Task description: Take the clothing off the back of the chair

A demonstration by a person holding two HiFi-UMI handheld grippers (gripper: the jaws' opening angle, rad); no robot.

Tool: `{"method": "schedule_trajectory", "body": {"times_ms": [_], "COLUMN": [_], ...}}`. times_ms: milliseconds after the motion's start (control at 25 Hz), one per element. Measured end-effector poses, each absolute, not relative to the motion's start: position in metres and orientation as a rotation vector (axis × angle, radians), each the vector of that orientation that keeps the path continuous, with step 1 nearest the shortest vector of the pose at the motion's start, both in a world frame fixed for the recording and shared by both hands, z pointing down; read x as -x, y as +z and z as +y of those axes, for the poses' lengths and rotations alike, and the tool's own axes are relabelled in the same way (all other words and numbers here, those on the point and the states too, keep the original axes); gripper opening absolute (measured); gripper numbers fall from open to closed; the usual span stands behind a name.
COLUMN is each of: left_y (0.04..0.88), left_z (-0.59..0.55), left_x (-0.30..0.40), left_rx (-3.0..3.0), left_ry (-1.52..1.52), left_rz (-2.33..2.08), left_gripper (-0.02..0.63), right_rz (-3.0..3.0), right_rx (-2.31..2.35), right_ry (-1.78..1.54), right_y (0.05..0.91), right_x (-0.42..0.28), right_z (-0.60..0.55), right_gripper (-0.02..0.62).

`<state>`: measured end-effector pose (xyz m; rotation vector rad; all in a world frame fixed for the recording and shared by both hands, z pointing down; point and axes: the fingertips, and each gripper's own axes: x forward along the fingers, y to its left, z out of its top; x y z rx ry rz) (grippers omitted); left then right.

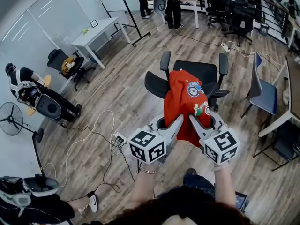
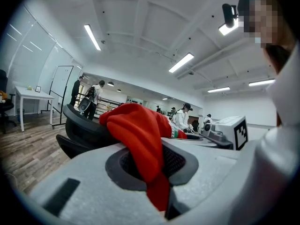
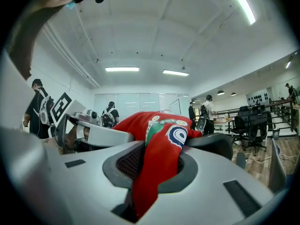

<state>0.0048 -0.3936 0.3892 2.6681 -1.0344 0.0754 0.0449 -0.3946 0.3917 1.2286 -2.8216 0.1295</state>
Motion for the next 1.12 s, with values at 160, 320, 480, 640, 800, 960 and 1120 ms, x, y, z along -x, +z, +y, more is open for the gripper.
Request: {"method": "schedule_trajectory", "body": {"times_ms": [160, 320, 480, 640, 800, 960, 1120], "left_y": [0.385, 0.376, 0.365, 0.357, 0.350, 0.344, 0.335], "left_z": [-0.381, -0.368, -0.355, -0.341, -0.329, -0.318, -0.307], "left_x": [-0.009, -0.011, -0.007, -0.005, -0.004, -0.005, -0.002], "left_rx": [-2.685, -2.698, -2.718, -2.736, -2.753, -2.754, -2.757], "left_ry": [0.067, 0.039, 0.018, 0.004, -0.009, -0.030, -0.049], "left_rz": [-1.031, -1.024, -1.027, -1.024, -1.023, -1.005, -0.990], "left_gripper": [0.064, 0.064, 0.063, 0.063, 0.063, 0.063, 0.063], "right_rz": [-2.831, -2.835, -2.845, -2.858, -2.867, -2.870, -2.871], "right_rx": [-1.228, -1.241, -1.243, -1.253, -1.259, -1.264, -1.276], "right_ry": [0.111, 0.085, 0.054, 0.029, 0.010, -0.009, -0.026], "right_y": [0.388, 0.379, 0.368, 0.361, 0.355, 0.348, 0.340], "right_x": [-0.049, -0.052, -0.047, -0.044, -0.044, -0.044, -0.041], "right_z": [-0.383, -0.370, -0.357, -0.344, -0.332, -0.322, -0.310], "right_gripper": [0.067, 0.067, 0.067, 0.067, 0.067, 0.067, 0.067]}}
